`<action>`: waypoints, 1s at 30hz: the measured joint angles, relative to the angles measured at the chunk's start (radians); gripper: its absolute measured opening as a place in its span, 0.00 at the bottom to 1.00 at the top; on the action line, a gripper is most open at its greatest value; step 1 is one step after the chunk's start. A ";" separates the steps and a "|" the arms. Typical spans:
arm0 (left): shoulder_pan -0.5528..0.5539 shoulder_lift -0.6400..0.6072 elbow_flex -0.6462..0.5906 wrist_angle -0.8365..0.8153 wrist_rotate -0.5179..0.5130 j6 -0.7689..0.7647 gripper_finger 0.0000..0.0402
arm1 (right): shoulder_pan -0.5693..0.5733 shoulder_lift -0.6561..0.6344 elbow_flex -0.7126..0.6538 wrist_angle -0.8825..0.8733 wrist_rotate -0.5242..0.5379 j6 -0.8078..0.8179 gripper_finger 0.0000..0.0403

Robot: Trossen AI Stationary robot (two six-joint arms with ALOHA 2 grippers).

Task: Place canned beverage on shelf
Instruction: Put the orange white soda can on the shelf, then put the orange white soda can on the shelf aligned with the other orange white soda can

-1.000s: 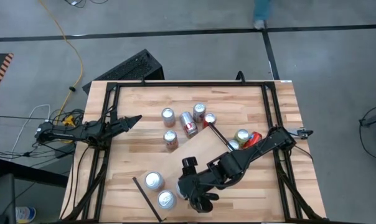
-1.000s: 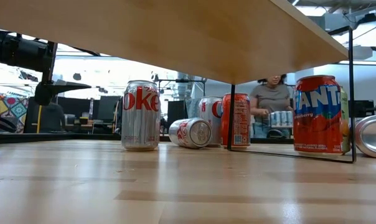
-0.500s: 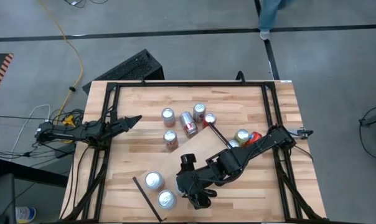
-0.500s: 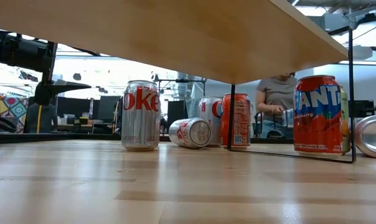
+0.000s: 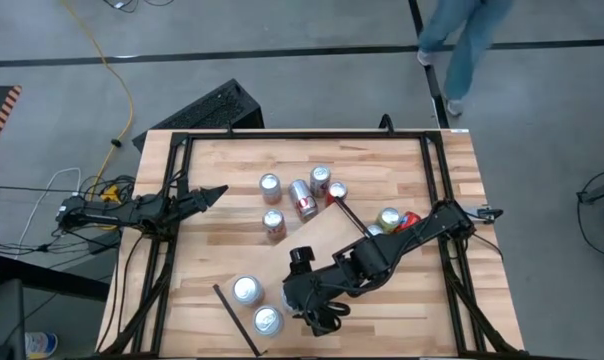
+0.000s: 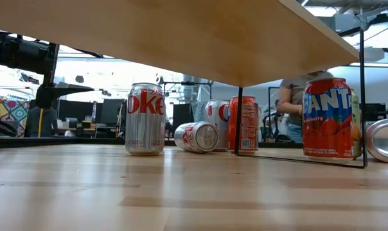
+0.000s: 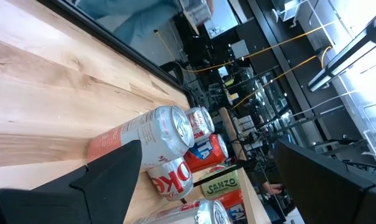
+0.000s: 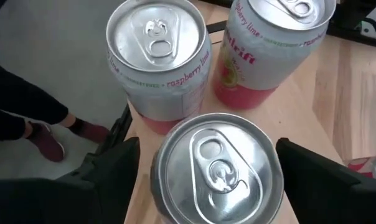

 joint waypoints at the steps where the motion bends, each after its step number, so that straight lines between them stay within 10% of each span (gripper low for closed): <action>1: 0.000 0.000 0.000 0.000 0.000 0.000 0.87 | -0.002 0.000 0.000 0.000 0.000 -0.003 0.86; 19: 0.000 0.000 0.000 0.000 -0.001 0.000 0.87 | -0.040 -0.116 0.089 -0.007 0.032 -0.070 0.86; 30: 0.000 0.000 0.000 0.000 0.000 0.000 0.87 | -0.294 -0.206 0.089 -0.007 0.184 -0.228 0.86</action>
